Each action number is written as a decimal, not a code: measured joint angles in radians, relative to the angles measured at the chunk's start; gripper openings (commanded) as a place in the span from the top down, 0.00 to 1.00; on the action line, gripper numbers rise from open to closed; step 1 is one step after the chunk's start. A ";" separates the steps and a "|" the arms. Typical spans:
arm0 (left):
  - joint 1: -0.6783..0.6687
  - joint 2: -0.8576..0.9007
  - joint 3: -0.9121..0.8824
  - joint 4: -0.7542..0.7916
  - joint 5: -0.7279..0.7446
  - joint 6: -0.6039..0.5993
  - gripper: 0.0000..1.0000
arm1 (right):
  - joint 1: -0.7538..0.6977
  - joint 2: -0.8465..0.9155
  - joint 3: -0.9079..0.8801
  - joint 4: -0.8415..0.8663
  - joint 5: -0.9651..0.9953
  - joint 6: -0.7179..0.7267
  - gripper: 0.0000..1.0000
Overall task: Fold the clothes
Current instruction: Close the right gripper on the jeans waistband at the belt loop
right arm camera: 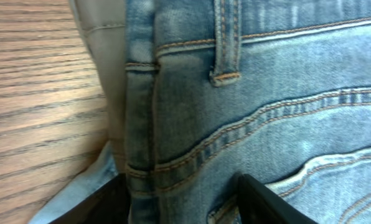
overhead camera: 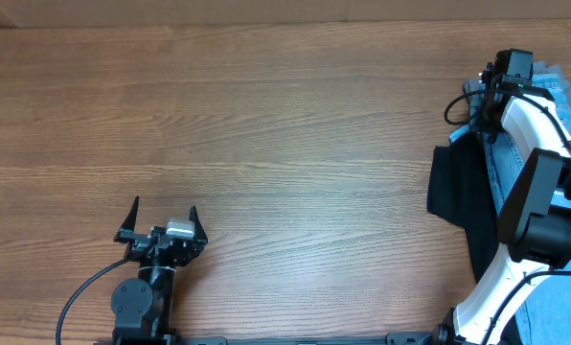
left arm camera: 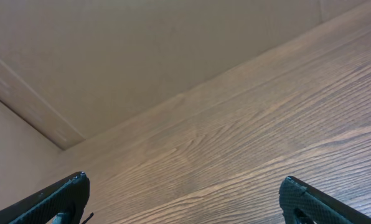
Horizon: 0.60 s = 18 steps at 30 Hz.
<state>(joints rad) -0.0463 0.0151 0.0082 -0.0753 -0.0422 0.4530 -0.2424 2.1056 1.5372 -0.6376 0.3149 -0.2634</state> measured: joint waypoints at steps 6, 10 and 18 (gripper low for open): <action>0.000 0.000 0.000 0.000 0.000 0.000 0.00 | 0.000 0.000 0.000 0.006 0.015 -0.002 0.71; 0.000 0.000 0.000 0.000 0.000 0.000 0.00 | 0.000 0.000 0.000 0.009 0.031 -0.001 0.82; 0.000 0.000 0.000 0.000 0.000 0.000 0.00 | 0.002 0.001 0.005 0.006 0.072 0.025 0.96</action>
<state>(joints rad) -0.0463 0.0151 0.0082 -0.0753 -0.0422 0.4530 -0.2401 2.1063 1.5421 -0.6319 0.3870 -0.2382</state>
